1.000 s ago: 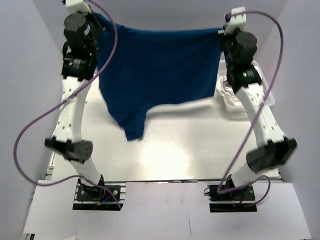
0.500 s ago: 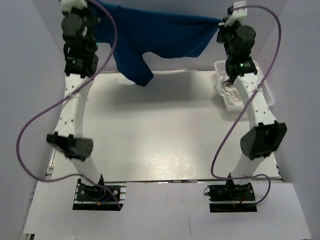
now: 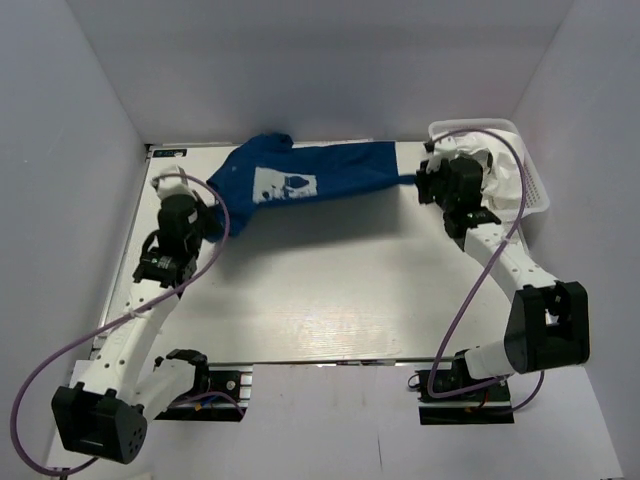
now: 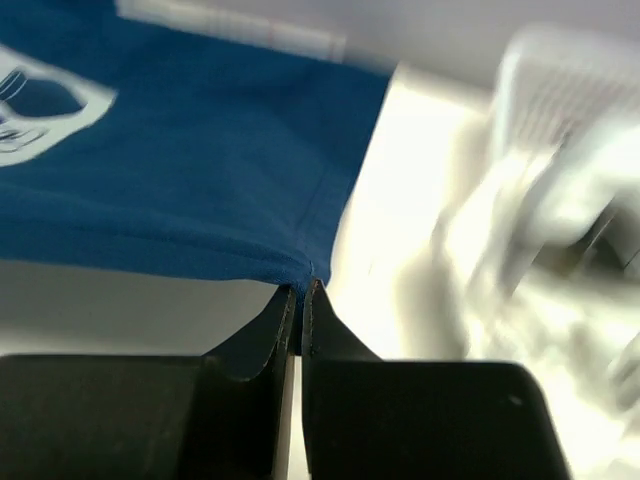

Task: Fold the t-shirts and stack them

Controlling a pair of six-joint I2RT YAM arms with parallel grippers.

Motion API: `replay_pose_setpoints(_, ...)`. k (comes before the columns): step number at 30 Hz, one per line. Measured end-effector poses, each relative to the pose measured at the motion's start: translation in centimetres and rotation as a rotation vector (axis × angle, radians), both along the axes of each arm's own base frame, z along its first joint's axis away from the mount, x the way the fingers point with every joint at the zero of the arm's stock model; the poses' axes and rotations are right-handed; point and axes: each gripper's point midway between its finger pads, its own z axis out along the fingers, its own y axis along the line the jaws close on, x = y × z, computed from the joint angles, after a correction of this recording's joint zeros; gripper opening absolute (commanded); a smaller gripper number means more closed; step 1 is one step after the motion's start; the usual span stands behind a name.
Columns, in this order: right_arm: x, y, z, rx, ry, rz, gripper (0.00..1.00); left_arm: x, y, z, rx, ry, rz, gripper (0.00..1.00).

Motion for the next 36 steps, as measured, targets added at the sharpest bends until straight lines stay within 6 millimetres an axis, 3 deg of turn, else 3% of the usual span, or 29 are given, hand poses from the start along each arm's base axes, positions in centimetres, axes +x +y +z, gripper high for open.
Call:
replay_pose_setpoints(3,-3.2,-0.5,-5.6,0.008,0.137,-0.01,0.0,-3.1,-1.5,-8.6,-0.083,0.236,-0.057,0.0)
replay_pose_setpoints(6,-5.7,-0.7,-9.8,0.041,0.27,-0.034,0.0,-6.5,-2.8,-14.6,-0.15,0.456,-0.097,0.0)
replay_pose_setpoints(8,-7.3,-0.7,-12.0,0.068,0.347,-0.049,0.0,-8.5,-3.4,-16.3,-0.186,0.556,-0.113,0.0)
replay_pose_setpoints(13,-12.5,-1.3,-16.5,0.125,0.524,-0.109,0.0,-11.6,-5.3,-17.8,-0.288,0.688,-0.181,0.0)
replay_pose_setpoints(17,-15.3,-2.4,-17.4,0.144,0.609,-0.192,0.0,-16.0,-6.4,-20.2,-0.363,0.863,-0.211,0.0)
replay_pose_setpoints(20,-16.6,-3.2,-17.3,0.154,0.643,-0.256,0.03,-18.9,-6.7,-20.4,-0.406,0.963,-0.215,0.0)
replay_pose_setpoints(22,-17.6,-3.6,-17.5,0.157,0.68,-0.293,0.16,-20.3,-7.0,-20.0,-0.434,0.987,-0.226,0.01)
replay_pose_setpoints(24,-18.8,-3.9,-18.1,0.159,0.729,-0.328,0.18,-21.5,-7.4,-19.6,-0.463,1.003,-0.245,0.01)
replay_pose_setpoints(26,-20.0,-4.3,-18.7,0.154,0.783,-0.363,0.27,-23.0,-7.7,-19.7,-0.494,1.039,-0.263,0.25)
replay_pose_setpoints(27,-20.7,-4.5,-19.0,0.15,0.81,-0.38,0.31,-23.8,-7.9,-19.8,-0.509,1.066,-0.27,0.5)
replay_pose_setpoints(28,-21.2,-4.7,-19.1,0.145,0.83,-0.393,0.51,-24.6,-8.0,-19.8,-0.514,1.089,-0.282,0.99)
replay_pose_setpoints(31,-22.4,-5.1,-18.6,0.131,0.871,-0.425,0.9,-25.7,-8.4,-18.9,-0.531,1.122,-0.325,1.0)
replay_pose_setpoints(34,-21.8,-5.1,-16.2,0.136,0.83,-0.414,0.9,-25.0,-8.7,-16.2,-0.513,1.115,-0.375,1.0)
replay_pose_setpoints(36,-20.3,-4.7,-13.7,0.156,0.768,-0.386,0.9,-23.0,-9.0,-13.9,-0.481,1.085,-0.411,1.0)
